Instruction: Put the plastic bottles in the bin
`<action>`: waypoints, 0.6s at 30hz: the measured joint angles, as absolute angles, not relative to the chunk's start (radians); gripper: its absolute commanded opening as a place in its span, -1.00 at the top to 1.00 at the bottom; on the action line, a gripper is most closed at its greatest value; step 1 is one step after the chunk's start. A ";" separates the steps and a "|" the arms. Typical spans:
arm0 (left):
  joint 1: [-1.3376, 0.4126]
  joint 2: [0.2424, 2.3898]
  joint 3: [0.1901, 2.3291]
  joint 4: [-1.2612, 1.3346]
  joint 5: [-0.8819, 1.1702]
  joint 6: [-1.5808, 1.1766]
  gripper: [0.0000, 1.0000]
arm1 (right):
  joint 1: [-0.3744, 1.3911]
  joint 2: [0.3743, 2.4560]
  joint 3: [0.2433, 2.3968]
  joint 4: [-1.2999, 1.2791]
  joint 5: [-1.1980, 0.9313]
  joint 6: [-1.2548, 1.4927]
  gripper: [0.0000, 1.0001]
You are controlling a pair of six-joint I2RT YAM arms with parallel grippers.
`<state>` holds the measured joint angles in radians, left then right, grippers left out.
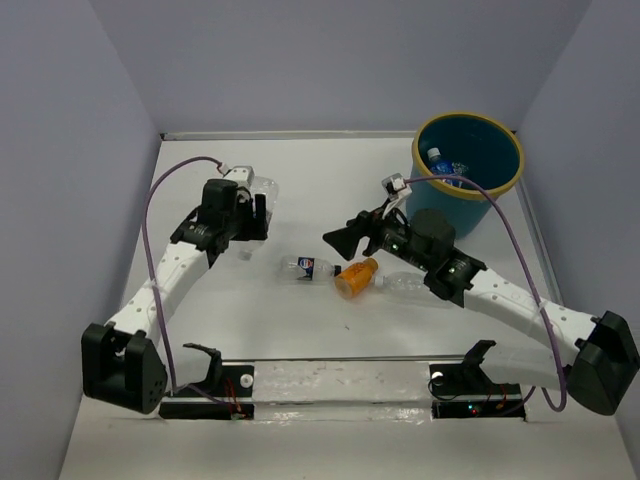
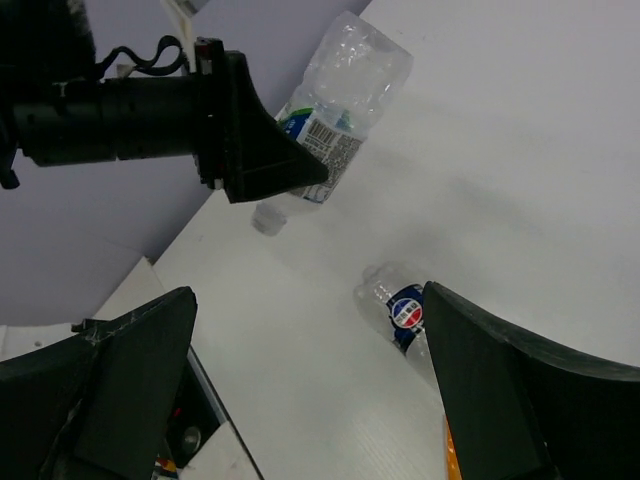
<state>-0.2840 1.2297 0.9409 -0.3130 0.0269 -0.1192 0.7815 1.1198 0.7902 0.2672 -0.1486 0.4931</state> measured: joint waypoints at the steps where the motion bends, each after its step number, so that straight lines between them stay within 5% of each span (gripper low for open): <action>1: -0.288 1.201 0.931 -0.308 0.053 -0.121 -0.04 | 0.781 1.131 0.790 0.282 -0.152 0.510 -0.99; 18: -0.396 0.971 0.746 -0.161 0.457 -0.182 -0.05 | 0.811 1.501 0.922 0.487 -0.126 0.741 -0.99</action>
<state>-0.3958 0.9707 0.7460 -0.1608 0.4568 -0.1822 0.8108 1.5013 0.9218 0.4870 -0.1265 0.7410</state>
